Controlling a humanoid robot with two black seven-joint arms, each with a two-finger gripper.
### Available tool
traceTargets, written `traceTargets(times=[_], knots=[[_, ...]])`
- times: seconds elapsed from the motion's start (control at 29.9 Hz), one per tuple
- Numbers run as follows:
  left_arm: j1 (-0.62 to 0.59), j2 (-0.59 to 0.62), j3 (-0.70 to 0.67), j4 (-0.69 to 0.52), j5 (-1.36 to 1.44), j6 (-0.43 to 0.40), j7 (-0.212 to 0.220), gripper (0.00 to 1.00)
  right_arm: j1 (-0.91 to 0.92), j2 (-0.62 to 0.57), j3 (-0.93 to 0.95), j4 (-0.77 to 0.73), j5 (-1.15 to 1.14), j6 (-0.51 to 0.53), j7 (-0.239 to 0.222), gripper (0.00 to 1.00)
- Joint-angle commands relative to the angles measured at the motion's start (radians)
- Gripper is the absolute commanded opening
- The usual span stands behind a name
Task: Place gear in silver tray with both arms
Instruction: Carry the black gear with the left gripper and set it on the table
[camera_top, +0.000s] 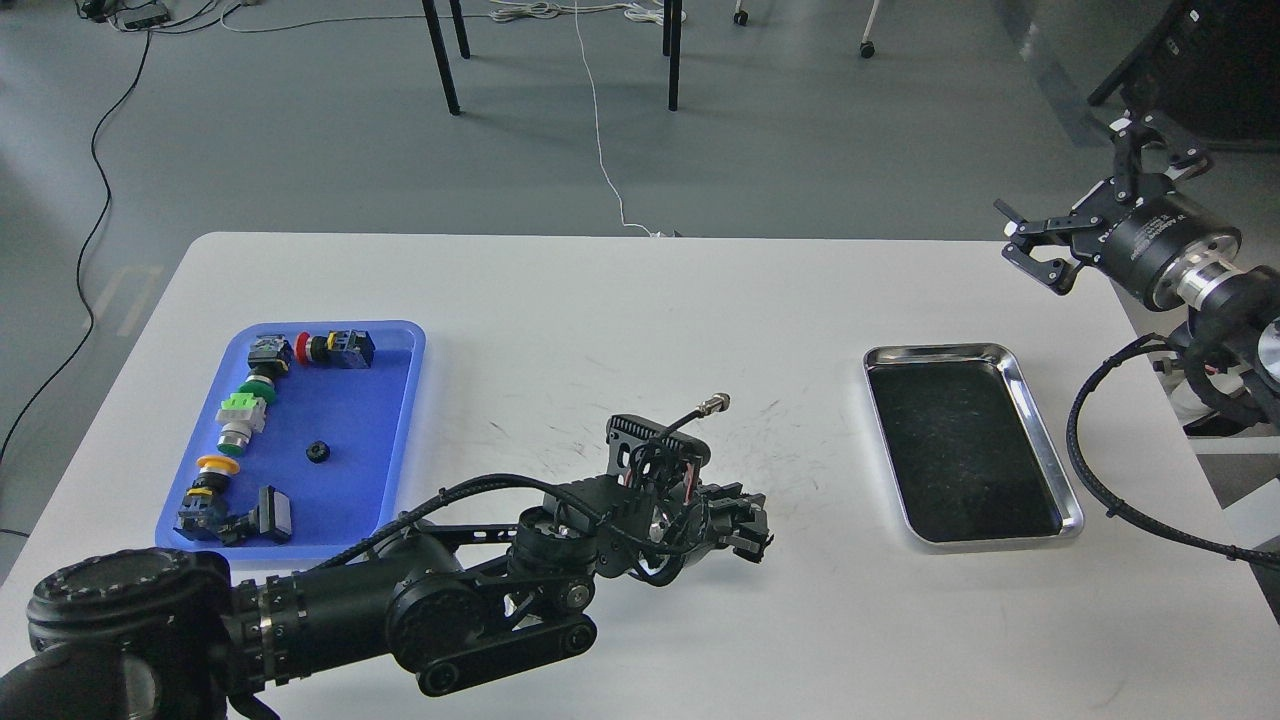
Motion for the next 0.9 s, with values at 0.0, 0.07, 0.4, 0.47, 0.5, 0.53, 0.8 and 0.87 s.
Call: traceTargets(times=[0.0,0.07,0.4,0.47,0.5,0.53,0.8,0.87], knots=[[0.001,0.000,0.001,-0.002,0.002,0.001,-0.001,0.22,0.000,0.000,0.000,0.000,-0.001,0.000,0.000,0.99],[0.000,0.000,0.001,-0.003,0.008,0.002,-0.001,0.26,0.000,0.000,0.000,0.000,0.001,-0.002,0.000,0.99],[-0.002,0.000,0.000,-0.080,-0.007,0.074,-0.020,0.70,0.000,0.011,-0.001,-0.002,-0.001,-0.002,0.000,0.99],[-0.002,0.000,-0.002,-0.083,-0.011,0.106,-0.030,0.75,0.000,0.012,-0.001,-0.002,-0.001,-0.003,0.000,0.99],[-0.003,0.000,-0.003,-0.084,-0.015,0.119,-0.033,0.77,0.000,0.012,-0.001,-0.002,-0.001,-0.003,0.000,0.99],[-0.005,0.000,-0.003,-0.084,-0.027,0.132,-0.033,0.80,0.000,0.012,-0.003,-0.002,-0.001,-0.003,0.000,0.99],[-0.049,0.000,-0.152,-0.086,-0.149,0.206,-0.023,0.93,0.008,0.012,-0.003,0.006,0.001,-0.006,0.000,0.99],[-0.056,0.000,-0.259,-0.086,-0.162,0.206,-0.017,0.94,0.012,0.005,-0.003,0.015,0.001,-0.003,0.000,0.99]])
